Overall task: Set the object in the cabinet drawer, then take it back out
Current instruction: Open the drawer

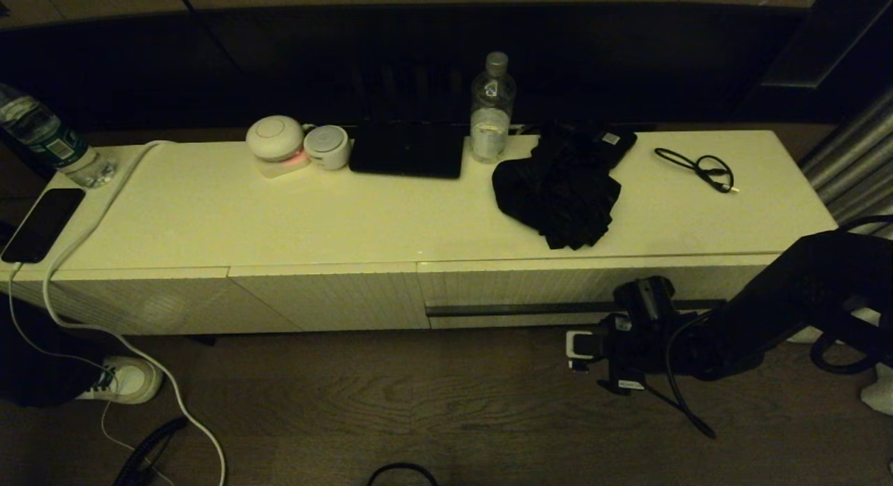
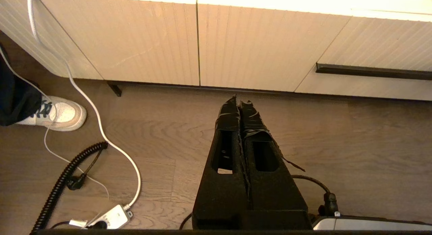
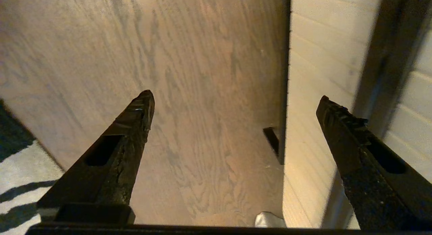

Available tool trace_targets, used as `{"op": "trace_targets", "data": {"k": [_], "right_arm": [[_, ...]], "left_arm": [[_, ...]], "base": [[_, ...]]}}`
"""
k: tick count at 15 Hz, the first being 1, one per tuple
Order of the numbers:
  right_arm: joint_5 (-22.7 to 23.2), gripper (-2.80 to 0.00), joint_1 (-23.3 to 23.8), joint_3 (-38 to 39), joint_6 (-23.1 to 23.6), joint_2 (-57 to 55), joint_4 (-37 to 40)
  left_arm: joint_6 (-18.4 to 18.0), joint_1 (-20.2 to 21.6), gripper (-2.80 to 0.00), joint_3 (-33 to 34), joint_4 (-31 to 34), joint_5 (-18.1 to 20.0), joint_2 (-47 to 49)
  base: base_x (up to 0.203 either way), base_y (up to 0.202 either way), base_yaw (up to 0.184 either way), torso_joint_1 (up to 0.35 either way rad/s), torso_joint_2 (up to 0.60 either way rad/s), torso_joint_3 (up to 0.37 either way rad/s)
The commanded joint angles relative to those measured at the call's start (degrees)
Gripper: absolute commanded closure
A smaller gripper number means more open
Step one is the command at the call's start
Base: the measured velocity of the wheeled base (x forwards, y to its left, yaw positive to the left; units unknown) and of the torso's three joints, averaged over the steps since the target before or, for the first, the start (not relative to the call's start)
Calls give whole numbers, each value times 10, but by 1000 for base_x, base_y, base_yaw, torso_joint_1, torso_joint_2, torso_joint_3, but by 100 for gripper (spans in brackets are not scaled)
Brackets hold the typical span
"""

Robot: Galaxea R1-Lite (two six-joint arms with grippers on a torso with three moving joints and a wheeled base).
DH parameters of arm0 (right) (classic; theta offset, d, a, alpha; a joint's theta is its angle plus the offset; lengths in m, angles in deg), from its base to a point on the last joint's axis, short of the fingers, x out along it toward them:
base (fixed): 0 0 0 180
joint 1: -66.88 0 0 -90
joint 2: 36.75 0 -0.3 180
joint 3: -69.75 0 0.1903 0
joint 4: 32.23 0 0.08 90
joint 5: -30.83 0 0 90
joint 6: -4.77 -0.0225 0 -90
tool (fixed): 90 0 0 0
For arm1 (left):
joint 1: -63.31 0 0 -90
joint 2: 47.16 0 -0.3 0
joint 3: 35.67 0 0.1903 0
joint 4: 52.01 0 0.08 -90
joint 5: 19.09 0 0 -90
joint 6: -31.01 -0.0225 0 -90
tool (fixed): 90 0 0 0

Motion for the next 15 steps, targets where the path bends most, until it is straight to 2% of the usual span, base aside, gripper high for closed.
{"op": "trace_targets", "data": {"k": [1, 8, 9, 12, 15], "right_arm": [[0, -280, 0, 5, 4, -4, -3], [19, -280, -1, 38, 5, 22, -5], [29, -280, -2, 44, 5, 35, -3], [111, -280, -1, 24, 12, 53, 1], [117, -280, 2, -3, 12, 45, 1]], "left_arm": [[1, 0, 0, 0, 0, 0, -1], [1, 0, 0, 0, 0, 0, -1], [1, 0, 0, 0, 0, 0, -1], [1, 0, 0, 0, 0, 0, -1], [1, 0, 0, 0, 0, 0, -1]], "base": [[0, 0, 0, 0, 0, 0], [0, 0, 0, 0, 0, 0], [0, 0, 0, 0, 0, 0], [0, 0, 0, 0, 0, 0], [0, 0, 0, 0, 0, 0]]}}
